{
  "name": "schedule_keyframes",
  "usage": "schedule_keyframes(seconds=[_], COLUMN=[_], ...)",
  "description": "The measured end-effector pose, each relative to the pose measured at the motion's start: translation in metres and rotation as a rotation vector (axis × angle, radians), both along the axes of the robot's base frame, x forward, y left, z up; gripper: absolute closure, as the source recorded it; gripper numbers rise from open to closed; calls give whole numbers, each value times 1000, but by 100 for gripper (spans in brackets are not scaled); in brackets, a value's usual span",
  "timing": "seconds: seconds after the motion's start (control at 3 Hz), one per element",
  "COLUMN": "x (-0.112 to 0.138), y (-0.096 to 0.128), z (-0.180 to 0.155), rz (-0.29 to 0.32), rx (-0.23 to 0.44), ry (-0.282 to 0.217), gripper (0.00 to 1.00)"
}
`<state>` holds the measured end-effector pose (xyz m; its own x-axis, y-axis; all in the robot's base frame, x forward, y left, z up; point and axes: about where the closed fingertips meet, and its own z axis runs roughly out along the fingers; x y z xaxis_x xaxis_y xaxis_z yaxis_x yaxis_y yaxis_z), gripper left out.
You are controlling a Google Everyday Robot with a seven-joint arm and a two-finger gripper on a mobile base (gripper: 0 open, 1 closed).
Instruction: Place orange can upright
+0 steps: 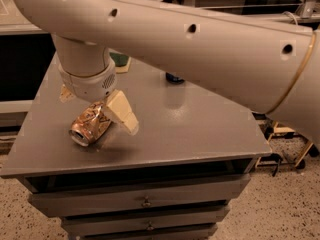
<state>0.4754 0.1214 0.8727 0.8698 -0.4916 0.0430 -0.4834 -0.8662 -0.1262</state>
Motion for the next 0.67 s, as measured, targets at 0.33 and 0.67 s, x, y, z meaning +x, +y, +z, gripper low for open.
schedule_keyframes(seconds=[0.33,0.67], x=[-6,-6], y=[8,16], z=[-6,-11], rz=[7,0], rx=[-35,-52], ry=[-10,-20], gripper=[0,0])
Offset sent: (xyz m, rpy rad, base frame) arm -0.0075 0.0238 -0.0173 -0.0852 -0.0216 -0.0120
